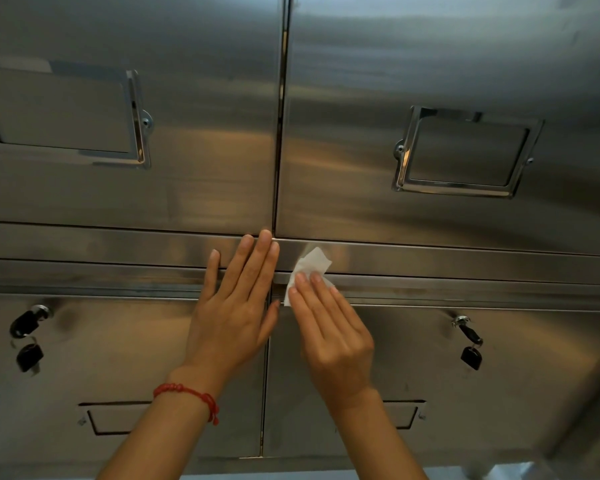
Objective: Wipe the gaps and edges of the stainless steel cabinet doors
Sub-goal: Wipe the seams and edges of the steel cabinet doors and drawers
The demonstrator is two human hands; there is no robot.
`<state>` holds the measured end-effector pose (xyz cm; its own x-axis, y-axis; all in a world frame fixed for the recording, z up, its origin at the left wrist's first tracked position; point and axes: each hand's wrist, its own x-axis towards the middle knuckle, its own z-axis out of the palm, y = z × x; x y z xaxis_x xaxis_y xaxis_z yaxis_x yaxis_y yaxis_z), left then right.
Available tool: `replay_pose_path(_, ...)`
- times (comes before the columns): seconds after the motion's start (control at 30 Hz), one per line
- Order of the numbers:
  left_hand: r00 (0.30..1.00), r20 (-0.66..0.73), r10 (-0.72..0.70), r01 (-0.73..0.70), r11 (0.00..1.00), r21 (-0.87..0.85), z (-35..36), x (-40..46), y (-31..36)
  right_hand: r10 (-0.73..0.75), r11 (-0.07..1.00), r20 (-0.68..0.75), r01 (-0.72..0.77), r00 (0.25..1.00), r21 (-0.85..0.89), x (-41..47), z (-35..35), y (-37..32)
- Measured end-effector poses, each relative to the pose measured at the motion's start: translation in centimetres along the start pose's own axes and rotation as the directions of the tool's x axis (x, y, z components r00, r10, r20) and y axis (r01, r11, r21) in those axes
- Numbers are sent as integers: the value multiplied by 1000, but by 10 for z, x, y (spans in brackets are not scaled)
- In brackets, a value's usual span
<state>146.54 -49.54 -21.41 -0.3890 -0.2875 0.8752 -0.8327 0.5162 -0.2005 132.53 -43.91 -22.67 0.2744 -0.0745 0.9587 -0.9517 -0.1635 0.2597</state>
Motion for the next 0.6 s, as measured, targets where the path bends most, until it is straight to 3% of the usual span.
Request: replay_pose_path(0.6,1000,29,2,-3,1000,14,-1,0,0,14,1000,22,-13,1000,-1,-9,-7,13)
